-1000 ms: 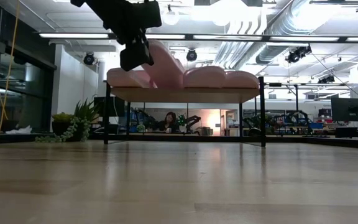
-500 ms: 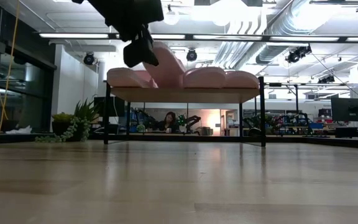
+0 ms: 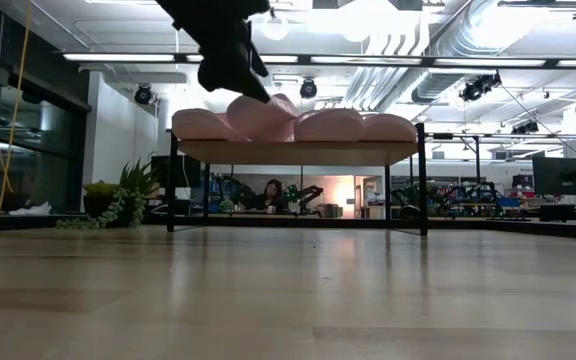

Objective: Pick and place slides into the shelf
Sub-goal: Adjust the pink slide

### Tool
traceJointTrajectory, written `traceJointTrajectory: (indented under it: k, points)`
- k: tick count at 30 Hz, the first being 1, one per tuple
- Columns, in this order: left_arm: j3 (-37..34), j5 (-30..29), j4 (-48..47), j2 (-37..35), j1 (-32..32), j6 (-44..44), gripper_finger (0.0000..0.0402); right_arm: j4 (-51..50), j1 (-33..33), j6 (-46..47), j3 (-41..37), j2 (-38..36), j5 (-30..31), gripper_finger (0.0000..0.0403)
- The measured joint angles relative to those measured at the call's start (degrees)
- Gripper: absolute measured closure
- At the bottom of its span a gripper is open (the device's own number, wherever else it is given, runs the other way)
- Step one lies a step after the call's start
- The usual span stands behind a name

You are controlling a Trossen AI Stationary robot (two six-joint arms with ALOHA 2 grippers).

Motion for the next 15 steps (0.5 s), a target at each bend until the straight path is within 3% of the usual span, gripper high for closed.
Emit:
traceJointTrajectory:
  k: [6, 15]
  points:
    - [0.56, 5.02, 0.32, -0.36, -2.13, -0.49, 0.0060, -0.12, 0.00, -0.05, 0.00, 0.01, 0.55, 0.0276]
    - [8.11, 3.83, -3.51, -0.42, -7.23, -0.50, 0.0079, -1.24, -3.14, -2.60, 0.00, 0.03, 1.73, 0.0276]
